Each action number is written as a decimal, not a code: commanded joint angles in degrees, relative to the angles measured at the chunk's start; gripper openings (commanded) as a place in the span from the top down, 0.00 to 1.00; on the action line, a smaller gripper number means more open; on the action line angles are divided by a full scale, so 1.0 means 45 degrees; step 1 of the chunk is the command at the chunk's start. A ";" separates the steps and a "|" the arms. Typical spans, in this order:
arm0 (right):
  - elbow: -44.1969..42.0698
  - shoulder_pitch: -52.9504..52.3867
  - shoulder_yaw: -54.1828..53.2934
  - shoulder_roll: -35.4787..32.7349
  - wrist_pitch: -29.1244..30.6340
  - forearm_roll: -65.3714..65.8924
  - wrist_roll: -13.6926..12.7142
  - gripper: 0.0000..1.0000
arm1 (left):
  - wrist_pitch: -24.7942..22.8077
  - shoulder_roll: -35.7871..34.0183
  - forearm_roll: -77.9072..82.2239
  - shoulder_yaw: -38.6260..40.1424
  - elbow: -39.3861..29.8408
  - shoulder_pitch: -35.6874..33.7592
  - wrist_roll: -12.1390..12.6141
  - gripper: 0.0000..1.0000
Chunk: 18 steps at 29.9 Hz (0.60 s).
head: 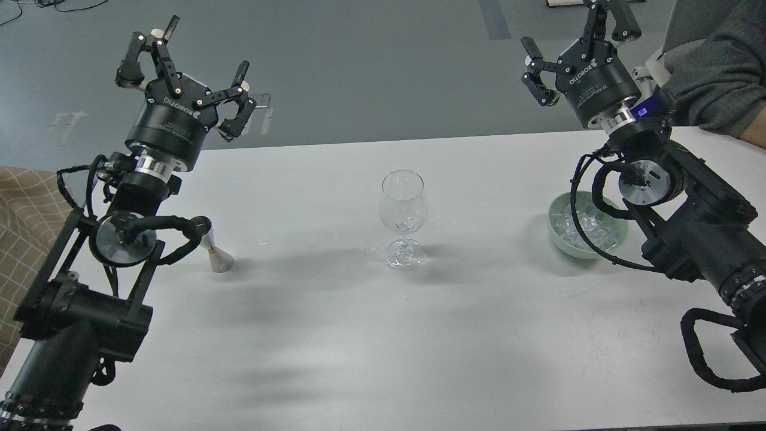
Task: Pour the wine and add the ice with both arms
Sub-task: 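Move the left gripper down toward the small metal jigger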
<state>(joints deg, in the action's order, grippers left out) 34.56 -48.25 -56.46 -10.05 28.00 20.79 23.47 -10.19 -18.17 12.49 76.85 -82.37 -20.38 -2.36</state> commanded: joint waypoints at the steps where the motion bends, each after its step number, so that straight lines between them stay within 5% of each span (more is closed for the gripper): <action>1: -0.0004 0.0020 0.0008 0.0065 0.0001 0.0029 0.0019 0.00 | 0.0563 -0.0395 -0.0665 0.0557 -0.1323 0.1283 0.0639 0.01; 3: -0.0004 0.0059 0.0028 0.0066 0.0001 0.0068 0.0000 0.00 | 0.1383 -0.0357 -0.1230 0.1375 -0.2452 0.2354 0.1613 0.01; 6: -0.0004 0.0078 0.0028 0.0066 0.0001 0.0107 0.0000 0.00 | 0.1445 -0.0259 -0.1603 0.2099 -0.3450 0.3623 0.2182 0.01; 18: 0.0015 0.0371 0.0067 0.0085 0.0001 0.0166 0.0000 0.00 | 0.0957 0.0658 -0.1663 0.3235 -0.4157 0.7240 0.2243 0.02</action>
<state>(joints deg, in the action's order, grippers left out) 34.60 -46.75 -56.16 -9.66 27.99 21.53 23.48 -5.21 -16.37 5.13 91.06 -101.06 9.72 7.69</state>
